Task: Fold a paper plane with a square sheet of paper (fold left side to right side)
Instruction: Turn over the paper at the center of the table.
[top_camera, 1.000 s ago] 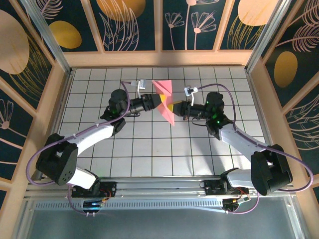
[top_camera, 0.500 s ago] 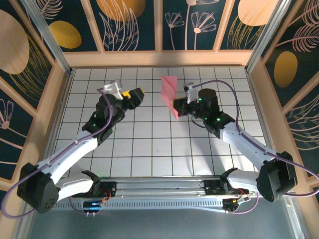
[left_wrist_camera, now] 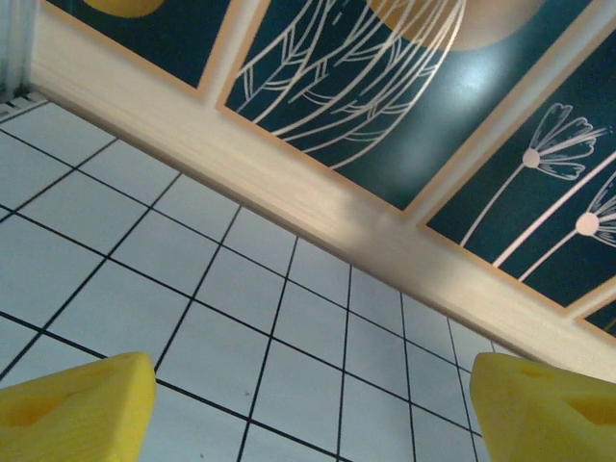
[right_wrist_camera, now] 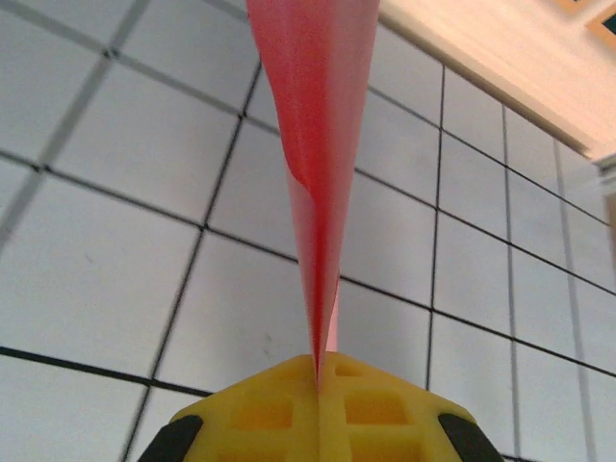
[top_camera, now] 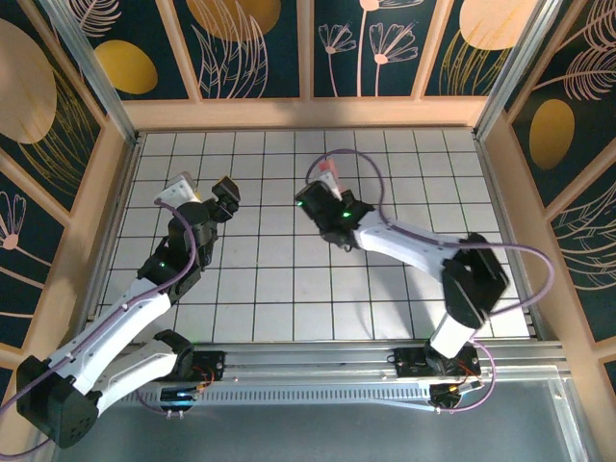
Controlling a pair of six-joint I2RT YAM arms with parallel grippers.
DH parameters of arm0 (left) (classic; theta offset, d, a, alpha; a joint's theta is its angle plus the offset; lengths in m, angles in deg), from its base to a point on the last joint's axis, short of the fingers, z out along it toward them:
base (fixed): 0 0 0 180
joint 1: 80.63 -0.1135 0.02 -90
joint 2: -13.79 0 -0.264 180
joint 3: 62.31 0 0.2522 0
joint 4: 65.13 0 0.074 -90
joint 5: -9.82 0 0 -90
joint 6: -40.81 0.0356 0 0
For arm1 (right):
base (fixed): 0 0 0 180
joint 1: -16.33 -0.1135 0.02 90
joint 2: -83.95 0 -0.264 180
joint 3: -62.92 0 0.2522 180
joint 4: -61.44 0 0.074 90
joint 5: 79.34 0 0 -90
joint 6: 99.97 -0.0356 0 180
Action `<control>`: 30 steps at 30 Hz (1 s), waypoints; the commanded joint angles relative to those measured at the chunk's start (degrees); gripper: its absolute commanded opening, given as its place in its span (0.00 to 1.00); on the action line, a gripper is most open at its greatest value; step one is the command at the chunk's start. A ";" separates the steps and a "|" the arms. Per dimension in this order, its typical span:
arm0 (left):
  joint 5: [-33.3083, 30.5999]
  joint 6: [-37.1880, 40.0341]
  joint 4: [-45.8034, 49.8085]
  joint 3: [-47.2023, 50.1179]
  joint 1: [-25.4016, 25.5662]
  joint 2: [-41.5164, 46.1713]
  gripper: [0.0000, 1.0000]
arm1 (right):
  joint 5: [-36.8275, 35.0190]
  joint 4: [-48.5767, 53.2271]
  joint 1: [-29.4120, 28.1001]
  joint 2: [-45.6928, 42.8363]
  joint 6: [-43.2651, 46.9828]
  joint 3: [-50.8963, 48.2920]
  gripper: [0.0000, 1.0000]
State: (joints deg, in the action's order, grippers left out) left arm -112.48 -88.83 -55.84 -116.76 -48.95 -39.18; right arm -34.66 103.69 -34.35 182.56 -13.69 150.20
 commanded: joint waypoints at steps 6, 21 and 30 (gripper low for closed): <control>-2.38 -0.05 1.31 0.61 0.17 -0.09 0.85 | -10.63 13.43 -2.30 16.05 -4.41 6.94 0.00; -0.42 -0.28 2.08 0.65 0.22 -2.47 0.86 | 1.96 13.70 -3.82 25.32 -8.09 9.07 0.16; 1.15 -0.70 2.20 0.37 0.22 -3.36 0.86 | 9.98 11.83 -3.04 22.20 -9.48 7.89 0.39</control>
State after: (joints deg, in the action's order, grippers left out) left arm -112.17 -88.88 -54.09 -116.56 -48.95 -42.13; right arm -32.76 117.19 -36.88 206.05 -20.89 158.31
